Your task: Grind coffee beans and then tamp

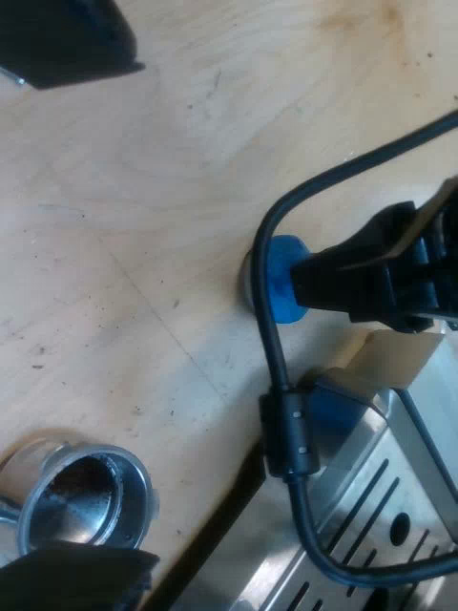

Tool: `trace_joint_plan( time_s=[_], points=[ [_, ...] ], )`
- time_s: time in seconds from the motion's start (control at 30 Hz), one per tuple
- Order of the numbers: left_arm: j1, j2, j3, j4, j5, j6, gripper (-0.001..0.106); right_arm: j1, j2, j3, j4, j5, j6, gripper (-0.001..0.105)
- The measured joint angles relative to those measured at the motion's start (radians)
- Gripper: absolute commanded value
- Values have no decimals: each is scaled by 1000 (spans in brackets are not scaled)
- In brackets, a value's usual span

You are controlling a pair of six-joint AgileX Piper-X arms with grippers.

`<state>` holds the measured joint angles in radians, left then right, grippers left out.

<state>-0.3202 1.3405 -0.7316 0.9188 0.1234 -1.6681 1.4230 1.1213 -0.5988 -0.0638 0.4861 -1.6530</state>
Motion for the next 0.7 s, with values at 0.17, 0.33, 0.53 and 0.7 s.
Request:
trace_joint_plan(
  time_s=[0.17, 0.33, 0.53, 0.7],
  points=[
    [-61, -79, 0, 0, 1, 7, 0, 0, -25, 0, 46, 80, 0, 100],
    [-124, -138, 0, 0, 1, 7, 0, 0, -33, 19, 64, 122, 0, 100],
    [-174, -176, 0, 40, 3, 7, 0, 0, -69, 98, 69, 131, 18, 100],
    [-225, -197, -5, 58, 3, 7, 0, 0, -80, 159, 39, 131, 31, 100]
  ],
)
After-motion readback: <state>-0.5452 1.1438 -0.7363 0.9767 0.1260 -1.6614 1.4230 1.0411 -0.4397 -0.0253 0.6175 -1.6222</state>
